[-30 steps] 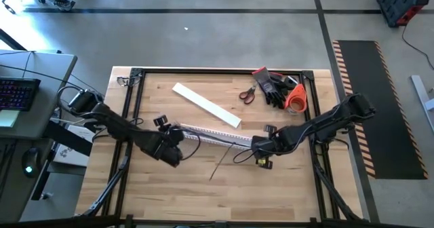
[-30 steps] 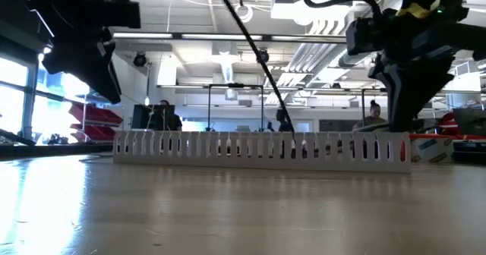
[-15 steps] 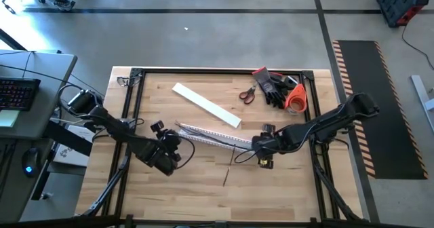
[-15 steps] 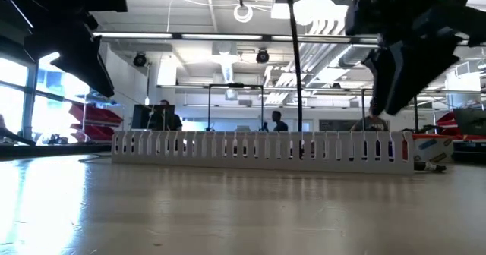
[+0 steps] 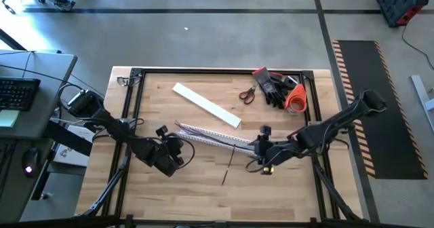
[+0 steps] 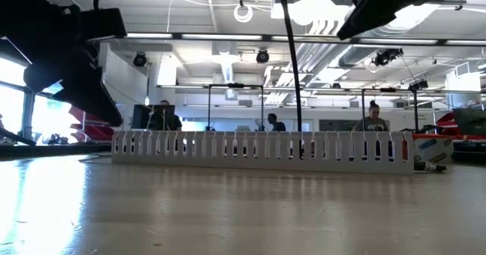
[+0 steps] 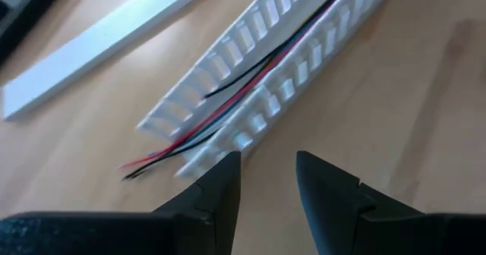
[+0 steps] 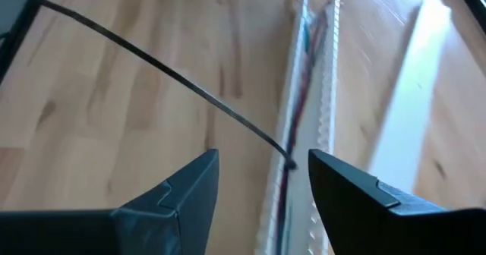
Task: Ziptie cables
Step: Put the colored ziptied cable into the white cable duct
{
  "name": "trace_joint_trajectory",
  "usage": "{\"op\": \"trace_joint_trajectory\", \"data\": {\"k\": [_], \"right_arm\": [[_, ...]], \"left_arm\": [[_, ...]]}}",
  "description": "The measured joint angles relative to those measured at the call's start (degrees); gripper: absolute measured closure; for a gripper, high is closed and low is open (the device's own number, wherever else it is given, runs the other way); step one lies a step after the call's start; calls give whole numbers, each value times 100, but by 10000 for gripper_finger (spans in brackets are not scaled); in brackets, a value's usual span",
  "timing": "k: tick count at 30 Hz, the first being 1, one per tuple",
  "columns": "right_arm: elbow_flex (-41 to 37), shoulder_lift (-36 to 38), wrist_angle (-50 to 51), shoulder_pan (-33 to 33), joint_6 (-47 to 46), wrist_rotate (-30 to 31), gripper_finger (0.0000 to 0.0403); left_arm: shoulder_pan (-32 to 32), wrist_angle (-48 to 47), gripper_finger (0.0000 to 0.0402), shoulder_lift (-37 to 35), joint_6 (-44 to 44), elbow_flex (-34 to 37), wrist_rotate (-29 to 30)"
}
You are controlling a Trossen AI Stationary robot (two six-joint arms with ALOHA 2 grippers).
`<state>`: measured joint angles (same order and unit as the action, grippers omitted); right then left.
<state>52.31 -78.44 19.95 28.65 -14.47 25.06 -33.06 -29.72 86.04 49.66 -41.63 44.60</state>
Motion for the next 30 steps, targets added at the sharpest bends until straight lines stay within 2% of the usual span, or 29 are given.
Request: {"op": "trace_joint_trajectory", "data": {"k": [8,13,20,28,30], "right_arm": [[0,-949,-2137,237,1303,2,216],[0,-1513,-3209,248,1743,60,233],[0,-1798,-3422,183,1628,394,302],[0,-1798,-3119,182,1278,387,392],[0,-1798,-3048,182,1192,387,399]], "left_arm": [[-200,2993,289,306,-2117,163,143],[-192,4349,289,825,-2951,160,159],[-144,4737,289,1357,-3169,130,96],[-146,4771,289,1399,-3132,130,95],[-146,4770,289,1399,-3126,130,94]]}}
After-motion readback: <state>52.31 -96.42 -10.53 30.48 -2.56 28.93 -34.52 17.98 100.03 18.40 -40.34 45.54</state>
